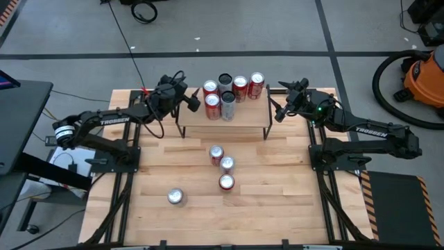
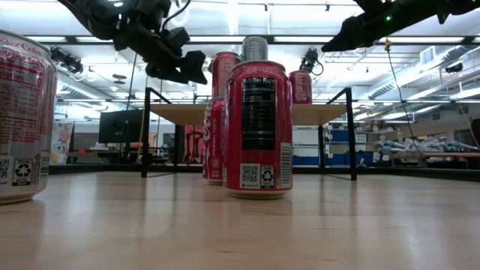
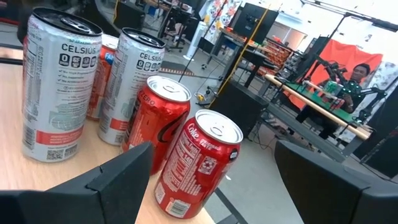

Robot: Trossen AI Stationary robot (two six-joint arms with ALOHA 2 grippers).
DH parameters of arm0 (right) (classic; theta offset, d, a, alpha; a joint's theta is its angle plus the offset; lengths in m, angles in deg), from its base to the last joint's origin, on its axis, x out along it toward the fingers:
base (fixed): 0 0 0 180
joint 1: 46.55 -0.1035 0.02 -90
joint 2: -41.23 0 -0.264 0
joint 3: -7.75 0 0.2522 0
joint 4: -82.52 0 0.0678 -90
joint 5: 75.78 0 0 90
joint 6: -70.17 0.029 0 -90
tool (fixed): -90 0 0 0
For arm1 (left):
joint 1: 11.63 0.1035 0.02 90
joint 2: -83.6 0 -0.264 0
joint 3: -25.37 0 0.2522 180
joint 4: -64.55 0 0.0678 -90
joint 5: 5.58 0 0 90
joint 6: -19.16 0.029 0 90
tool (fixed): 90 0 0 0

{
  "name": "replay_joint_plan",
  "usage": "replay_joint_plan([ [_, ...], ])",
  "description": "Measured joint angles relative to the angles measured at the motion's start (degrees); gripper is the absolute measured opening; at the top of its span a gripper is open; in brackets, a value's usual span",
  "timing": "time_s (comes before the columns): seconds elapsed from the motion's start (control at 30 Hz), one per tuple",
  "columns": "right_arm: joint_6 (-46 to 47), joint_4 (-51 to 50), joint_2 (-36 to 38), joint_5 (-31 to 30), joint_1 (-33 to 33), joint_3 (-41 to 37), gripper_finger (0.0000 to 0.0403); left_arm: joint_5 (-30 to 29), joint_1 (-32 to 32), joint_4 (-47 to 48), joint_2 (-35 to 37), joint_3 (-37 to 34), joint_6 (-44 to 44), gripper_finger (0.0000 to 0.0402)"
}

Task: Place canned beverage on shelf
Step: Adjust the soda cans

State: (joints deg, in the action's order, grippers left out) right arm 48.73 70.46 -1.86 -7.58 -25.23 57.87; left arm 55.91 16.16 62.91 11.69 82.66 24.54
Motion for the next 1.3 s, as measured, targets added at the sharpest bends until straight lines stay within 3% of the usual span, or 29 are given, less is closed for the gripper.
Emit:
replay_joint_plan([
  [0.43, 0.23, 0.36, -0.01, 0.48, 0.00, 0.00, 0.0347, 0.02, -0.37, -5.99, -4.92, 0.00, -0.27, 0.0384],
  [1.3, 0.47, 0.80, -0.02, 0.48, 0.00, 0.00, 0.0347, 0.18, -0.37, -8.21, -5.85, 0.00, -1.29, 0.0384],
])
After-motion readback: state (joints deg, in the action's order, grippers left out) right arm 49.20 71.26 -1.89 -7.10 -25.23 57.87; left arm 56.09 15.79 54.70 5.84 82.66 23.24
